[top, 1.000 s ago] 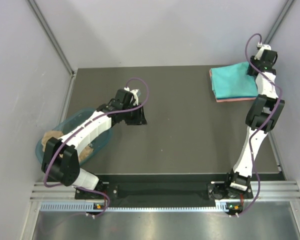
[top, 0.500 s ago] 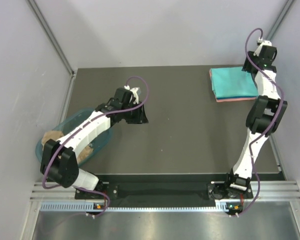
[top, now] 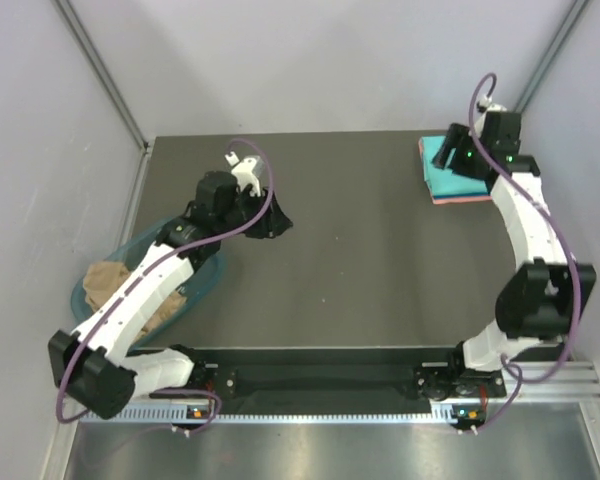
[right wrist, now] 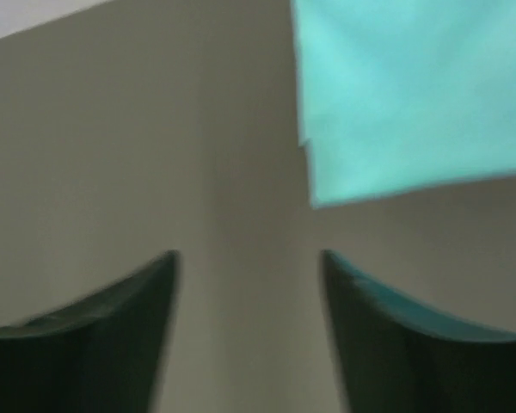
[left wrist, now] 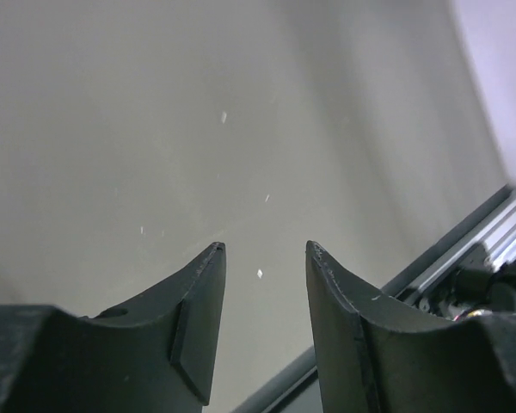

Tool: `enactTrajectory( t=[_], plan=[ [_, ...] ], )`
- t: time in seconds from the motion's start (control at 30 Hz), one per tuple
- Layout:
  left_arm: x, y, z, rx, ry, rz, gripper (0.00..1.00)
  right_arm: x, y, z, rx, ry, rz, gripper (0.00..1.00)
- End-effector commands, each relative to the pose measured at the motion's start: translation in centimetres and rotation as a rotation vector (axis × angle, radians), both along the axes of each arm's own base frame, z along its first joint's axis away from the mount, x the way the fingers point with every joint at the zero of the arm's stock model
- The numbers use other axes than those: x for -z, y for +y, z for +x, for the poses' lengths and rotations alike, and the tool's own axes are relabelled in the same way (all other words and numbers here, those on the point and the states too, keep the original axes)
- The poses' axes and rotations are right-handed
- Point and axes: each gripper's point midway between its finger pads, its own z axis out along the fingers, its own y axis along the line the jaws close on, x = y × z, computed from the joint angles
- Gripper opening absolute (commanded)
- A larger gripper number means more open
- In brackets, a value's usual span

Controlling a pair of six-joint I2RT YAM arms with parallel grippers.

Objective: Fold and stack the t-shirts
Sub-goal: Reset both grippers

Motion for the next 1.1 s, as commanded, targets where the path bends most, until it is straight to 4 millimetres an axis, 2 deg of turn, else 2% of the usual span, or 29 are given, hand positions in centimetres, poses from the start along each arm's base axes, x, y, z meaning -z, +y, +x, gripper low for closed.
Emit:
enactTrajectory(
  t=[0.0,0.03,0.07,0.1,0.13,0.17,0.2,0.27,0.3,0.47,0.6,0.73,0.83,1.07],
  plan=[
    [-6.3,0.3,0.3,-0.023,-0.205,-0.094,0.48,-3.0,5.4,-7.3,-0.063,-0.023,0.094,0.91],
    [-6.7,0.5,0.0,-0.022,-0.217,-0.103,0.48,-3.2,6.3,-8.6,-0.077,-0.028,0.106,0.99],
    [-7.1,0.6,-0.3,-0.019,-0.231,-0.107,0.50,-1.9,7.4,-10.2,-0.101,-0.001,0.111,1.00],
    [-7.9,0.8,-1.0,-0.009,-0.254,-0.122,0.50,-3.4,7.7,-12.1,-0.116,-0.044,0.122,1.00],
    [-8.3,0.9,-1.4,-0.001,-0.268,-0.126,0.52,-3.3,8.3,-13.4,-0.144,-0.038,0.148,1.00],
    [-9.1,1.3,-2.1,-0.001,-0.292,-0.135,0.56,-2.5,8.3,-14.8,-0.144,-0.017,0.153,1.00],
    [-9.1,1.6,-2.6,0.002,-0.287,-0.128,0.58,-3.4,8.0,-16.8,-0.139,-0.041,0.155,1.00],
    [-9.4,2.1,-3.3,0.000,-0.300,-0.122,0.60,-3.5,7.7,-18.8,-0.126,-0.062,0.164,1.00],
    [-9.7,2.6,-3.9,-0.008,-0.311,-0.124,0.64,-4.9,7.4,-20.6,-0.124,-0.114,0.170,1.00],
    [-9.2,3.5,-5.5,-0.030,-0.272,-0.131,0.78,-6.9,6.8,-25.8,-0.083,-0.229,0.238,1.00],
    [-8.5,3.5,-6.6,-0.011,-0.228,-0.133,0.83,-6.5,6.6,-27.6,-0.065,-0.221,0.261,1.00],
    [-8.4,3.4,-7.1,0.009,-0.233,-0.151,0.99,-4.5,6.6,-28.0,-0.058,-0.165,0.256,1.00],
    [-8.2,3.3,-7.3,0.020,-0.225,-0.148,0.99,-4.0,6.6,-28.1,-0.049,-0.157,0.268,1.00],
    [-8.6,3.9,-7.8,0.000,-0.256,-0.155,0.99,-5.6,6.7,-28.2,-0.061,-0.235,0.282,1.00]
  ],
)
